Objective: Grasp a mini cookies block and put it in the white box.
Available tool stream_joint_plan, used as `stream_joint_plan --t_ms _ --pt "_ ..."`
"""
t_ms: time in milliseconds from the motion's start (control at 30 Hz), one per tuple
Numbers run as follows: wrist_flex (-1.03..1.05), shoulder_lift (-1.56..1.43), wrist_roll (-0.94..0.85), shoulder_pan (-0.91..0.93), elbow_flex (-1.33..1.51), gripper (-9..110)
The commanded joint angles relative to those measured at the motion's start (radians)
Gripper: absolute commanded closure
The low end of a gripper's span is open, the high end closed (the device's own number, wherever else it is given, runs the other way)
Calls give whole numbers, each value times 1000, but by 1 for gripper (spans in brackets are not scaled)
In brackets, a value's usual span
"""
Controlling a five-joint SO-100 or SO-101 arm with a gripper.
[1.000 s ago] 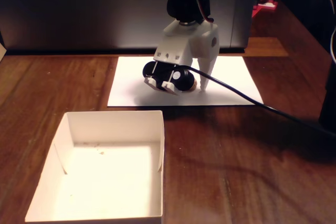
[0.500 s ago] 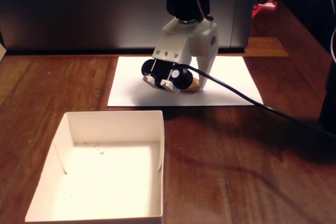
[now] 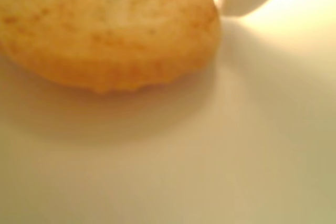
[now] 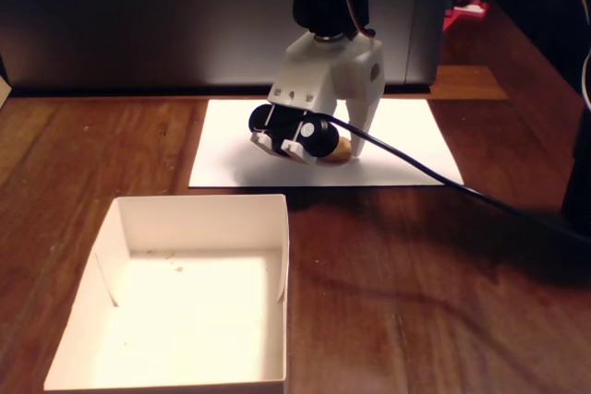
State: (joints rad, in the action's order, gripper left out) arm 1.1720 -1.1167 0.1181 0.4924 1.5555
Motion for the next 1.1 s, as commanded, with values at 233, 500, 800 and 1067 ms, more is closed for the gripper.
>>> stream_joint_plan --t_ms 233,500,800,1067 --pt "-55 -26 9 3 -54 74" --pt "-127 -23 9 0 -51 74" --pt "-150 -5 8 -5 -54 74" --pt "-150 -11 9 -6 -58 76"
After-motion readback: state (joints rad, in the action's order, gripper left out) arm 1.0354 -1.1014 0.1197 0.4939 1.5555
